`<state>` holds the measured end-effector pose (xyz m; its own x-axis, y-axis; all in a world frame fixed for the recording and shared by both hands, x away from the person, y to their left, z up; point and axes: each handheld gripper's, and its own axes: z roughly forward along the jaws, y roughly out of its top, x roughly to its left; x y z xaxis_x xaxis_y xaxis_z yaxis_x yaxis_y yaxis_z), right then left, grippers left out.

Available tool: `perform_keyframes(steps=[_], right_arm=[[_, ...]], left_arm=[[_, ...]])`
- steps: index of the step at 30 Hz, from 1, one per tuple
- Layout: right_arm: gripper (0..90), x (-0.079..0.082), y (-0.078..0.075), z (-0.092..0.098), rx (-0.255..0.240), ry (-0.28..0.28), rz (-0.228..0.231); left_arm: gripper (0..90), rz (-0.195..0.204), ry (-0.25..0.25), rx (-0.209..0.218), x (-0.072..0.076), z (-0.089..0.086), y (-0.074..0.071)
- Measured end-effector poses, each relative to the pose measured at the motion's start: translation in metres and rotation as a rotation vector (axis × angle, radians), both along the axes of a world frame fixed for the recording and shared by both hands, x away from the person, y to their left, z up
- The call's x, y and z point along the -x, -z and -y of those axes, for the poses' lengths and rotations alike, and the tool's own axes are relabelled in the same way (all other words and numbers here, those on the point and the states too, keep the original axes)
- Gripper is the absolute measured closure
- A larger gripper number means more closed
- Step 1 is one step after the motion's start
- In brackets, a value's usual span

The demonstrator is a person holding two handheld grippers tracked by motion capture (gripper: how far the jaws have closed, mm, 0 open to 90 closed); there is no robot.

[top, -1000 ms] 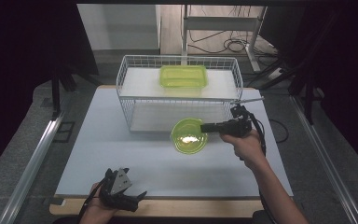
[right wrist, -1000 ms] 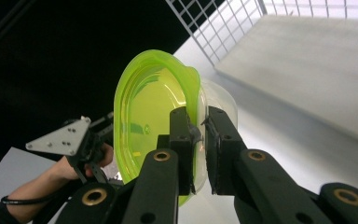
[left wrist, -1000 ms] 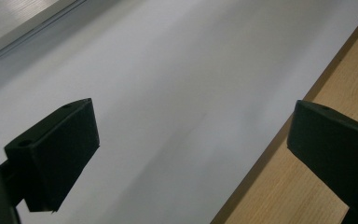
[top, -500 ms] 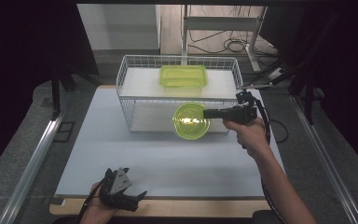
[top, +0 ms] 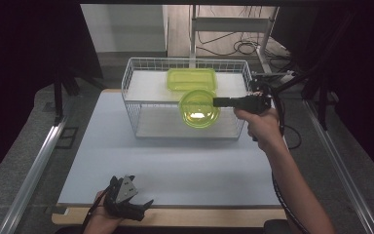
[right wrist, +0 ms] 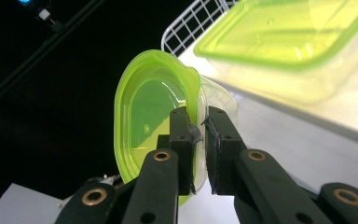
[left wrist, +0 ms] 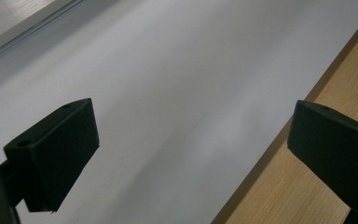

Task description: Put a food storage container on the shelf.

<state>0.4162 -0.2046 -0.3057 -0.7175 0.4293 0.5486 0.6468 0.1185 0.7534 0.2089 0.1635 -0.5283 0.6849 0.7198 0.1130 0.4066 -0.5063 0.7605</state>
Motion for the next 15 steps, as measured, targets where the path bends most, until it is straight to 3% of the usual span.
perform_keyframes(steps=[15], right_arm=[[81.8, -0.026, -0.036, -0.014, -0.02, 0.09, 0.026]], left_arm=[[1.6, -0.007, 0.009, -0.007, 0.001, 0.001, 0.0]])
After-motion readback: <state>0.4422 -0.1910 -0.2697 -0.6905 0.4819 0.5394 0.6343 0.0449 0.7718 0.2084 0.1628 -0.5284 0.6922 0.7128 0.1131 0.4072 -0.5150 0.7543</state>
